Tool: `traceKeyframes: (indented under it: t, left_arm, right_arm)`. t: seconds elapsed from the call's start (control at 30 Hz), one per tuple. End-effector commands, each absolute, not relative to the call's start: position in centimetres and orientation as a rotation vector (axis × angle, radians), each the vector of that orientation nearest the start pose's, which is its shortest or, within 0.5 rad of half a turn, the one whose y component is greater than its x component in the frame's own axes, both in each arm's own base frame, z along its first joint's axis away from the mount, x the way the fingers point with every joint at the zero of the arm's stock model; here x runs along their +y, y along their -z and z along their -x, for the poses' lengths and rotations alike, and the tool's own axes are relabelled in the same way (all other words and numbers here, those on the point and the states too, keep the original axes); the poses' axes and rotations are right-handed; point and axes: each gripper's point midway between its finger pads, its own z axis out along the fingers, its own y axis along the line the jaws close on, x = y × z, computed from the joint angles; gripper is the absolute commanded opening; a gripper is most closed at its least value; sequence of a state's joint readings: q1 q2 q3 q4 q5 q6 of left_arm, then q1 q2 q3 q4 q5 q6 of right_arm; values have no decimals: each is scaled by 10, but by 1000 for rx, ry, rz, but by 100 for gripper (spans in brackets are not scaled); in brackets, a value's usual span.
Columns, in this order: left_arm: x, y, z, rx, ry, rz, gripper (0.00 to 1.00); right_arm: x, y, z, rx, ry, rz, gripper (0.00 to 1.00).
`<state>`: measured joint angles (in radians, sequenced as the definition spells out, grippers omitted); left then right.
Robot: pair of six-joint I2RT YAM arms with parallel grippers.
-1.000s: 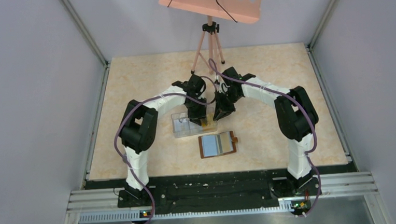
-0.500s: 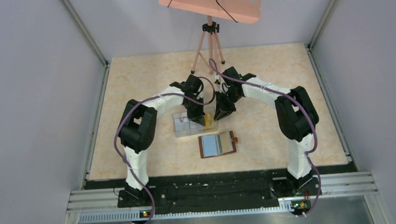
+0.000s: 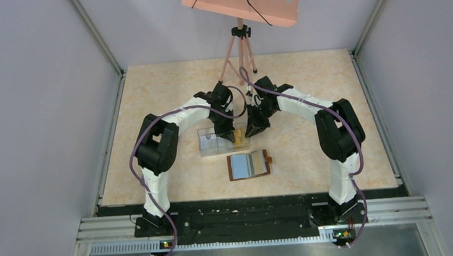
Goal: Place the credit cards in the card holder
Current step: Pick up the credit card from the storage box.
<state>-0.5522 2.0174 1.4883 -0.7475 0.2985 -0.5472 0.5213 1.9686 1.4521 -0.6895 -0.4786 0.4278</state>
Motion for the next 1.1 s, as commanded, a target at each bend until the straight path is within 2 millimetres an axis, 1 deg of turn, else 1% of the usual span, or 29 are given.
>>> traceKeyframes:
  t: [0.0, 0.17, 0.27, 0.33, 0.4, 0.57, 0.77, 0.97, 1.0, 1.07]
  left_arm:
    - [-297, -99, -333, 2812, 737, -137, 0]
    - [-295, -96, -330, 2829, 706, -155, 0]
    - [-298, -93, -329, 2844, 703, -174, 8]
    - [-299, -88, -328, 2863, 689, -191, 15]
    - [-300, -83, -327, 2884, 667, -216, 18]
    - [-301, -76, -325, 2930, 605, -273, 20]
    - [-304, -72, -325, 2954, 592, -305, 20]
    - [-300, -68, -321, 2981, 549, -324, 18]
    - [-300, -68, -321, 2981, 552, -323, 14]
    - [-302, -73, -322, 2965, 564, -324, 0]
  right_arm:
    - [299, -99, -299, 2821, -995, 331, 0]
    - [299, -98, -298, 2824, -994, 332, 0]
    - [299, -98, -298, 2824, -994, 333, 0]
    - [300, -98, -298, 2824, -995, 333, 0]
    - [299, -98, -299, 2824, -994, 332, 0]
    - [299, -98, -299, 2824, -995, 330, 0]
    - [299, -99, -299, 2822, -993, 329, 0]
    - [299, -98, -299, 2824, -994, 328, 0]
    - [299, -98, -299, 2824, -994, 329, 0]
    - [300, -100, -299, 2819, -996, 329, 0]
